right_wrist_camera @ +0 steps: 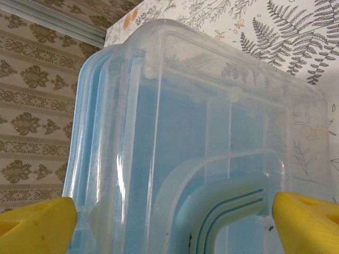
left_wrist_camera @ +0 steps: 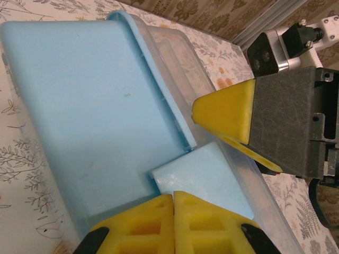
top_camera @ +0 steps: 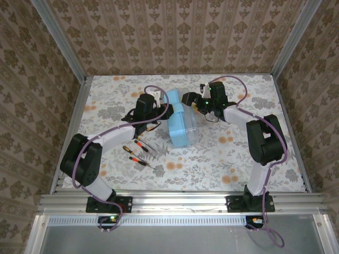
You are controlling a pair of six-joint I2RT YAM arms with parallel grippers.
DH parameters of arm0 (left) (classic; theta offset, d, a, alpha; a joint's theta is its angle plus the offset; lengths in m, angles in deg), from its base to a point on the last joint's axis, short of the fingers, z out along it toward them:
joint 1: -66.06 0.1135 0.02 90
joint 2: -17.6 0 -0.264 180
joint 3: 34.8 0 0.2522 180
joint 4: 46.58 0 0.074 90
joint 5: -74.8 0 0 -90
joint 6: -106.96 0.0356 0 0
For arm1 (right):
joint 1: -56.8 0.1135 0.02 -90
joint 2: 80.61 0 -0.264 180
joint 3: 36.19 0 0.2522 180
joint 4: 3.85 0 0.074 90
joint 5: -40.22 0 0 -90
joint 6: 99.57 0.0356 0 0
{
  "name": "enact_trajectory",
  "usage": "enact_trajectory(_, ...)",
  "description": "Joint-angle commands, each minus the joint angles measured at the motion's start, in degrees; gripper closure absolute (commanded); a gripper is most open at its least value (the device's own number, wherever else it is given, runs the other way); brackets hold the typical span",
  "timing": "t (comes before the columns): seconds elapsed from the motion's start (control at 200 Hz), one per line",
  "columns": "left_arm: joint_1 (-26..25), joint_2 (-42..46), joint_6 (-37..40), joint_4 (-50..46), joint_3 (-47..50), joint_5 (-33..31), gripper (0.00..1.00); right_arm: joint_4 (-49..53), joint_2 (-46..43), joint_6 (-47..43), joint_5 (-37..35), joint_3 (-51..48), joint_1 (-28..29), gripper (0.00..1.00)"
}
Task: Pack the tool kit
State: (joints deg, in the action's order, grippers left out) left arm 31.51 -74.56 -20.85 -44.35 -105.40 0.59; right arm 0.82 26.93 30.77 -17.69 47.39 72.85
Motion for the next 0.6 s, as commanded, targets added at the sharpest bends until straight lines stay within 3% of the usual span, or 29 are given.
enact_trajectory(0.0,-1.40,1.10,-0.87,9.87,-0.36,6.27,0.92,7.40,3.51,0.00,1.94,-0.71,3.55,0.05)
enact_trajectory(0.595,-0.17,2.12,-0.08,15.64,-0.49,5.83,0.91,8.54,3.70,0.09,-0.26,-1.16,3.55,0.05)
